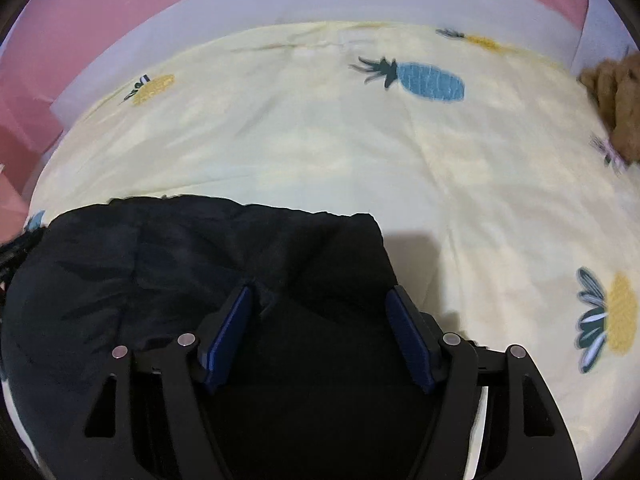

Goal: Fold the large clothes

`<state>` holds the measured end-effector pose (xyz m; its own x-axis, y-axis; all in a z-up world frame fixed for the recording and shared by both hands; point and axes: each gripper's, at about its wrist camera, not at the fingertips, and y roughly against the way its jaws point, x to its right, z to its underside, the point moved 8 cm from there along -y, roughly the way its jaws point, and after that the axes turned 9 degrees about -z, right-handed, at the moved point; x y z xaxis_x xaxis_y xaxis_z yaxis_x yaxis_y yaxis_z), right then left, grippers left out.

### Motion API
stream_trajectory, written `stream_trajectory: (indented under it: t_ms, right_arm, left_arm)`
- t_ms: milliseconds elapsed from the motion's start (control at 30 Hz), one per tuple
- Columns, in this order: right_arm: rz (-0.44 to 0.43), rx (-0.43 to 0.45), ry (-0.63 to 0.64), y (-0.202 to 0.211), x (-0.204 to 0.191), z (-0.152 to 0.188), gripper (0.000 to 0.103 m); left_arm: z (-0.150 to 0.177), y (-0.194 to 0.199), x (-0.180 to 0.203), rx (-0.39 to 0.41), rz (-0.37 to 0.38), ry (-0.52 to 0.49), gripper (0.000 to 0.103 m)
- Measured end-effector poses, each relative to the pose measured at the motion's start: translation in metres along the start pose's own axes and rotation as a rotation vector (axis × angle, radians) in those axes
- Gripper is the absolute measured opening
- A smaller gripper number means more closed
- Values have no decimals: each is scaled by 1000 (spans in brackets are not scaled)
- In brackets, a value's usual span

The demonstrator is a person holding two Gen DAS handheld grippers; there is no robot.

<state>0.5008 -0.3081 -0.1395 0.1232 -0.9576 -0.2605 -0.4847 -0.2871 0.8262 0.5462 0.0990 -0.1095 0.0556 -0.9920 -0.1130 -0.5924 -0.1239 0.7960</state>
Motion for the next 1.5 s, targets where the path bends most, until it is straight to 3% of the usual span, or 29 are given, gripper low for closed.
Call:
stream_trajectory:
  t_ms: [100,367,467,567,700,800,933,1200,1267,1367,1433,1500]
  right_arm:
    - [36,8,9,-16,1,-2,69]
    - [33,32,-19,-23,8,-2,69]
    - [51,42,-25,0,7,-6,69]
    - [12,117,6,39,-8,-10,69]
    - [-67,138,50,62,-44,-10,69]
    - [-55,84,91,43,-60,-6,69]
    - [-45,30,74,8,-53,0,69]
    - [-10,25,80,-27,-48,-5,69]
    - [-16,31,75,-20,-48,-9,69]
    - [1,94,79,16,-46,-11,69]
    - [9,152,99,43,-41,-5,69]
    - [41,160,88,53,-25,5,69]
  left_arm:
    - [6,-18,-5,4,70,88,77]
    - [7,-35,-6,12,84,123,77]
    - [3,-14,-11,15,54,117,74]
    - [-3,27,-11,79,64,111,73]
    - [-10,79,33,161,211,51,72]
    - [-10,87,81,171,276,-35,72]
    - [7,35,123,31,243,-120,72]
    - [12,-4,135,37,183,-106,72]
    - [10,-3,137,29,168,-121,72]
    - [6,20,127,29,175,-122,63]
    - [5,49,112,97,198,-123,63]
    - [9,65,80,163,159,-108,63]
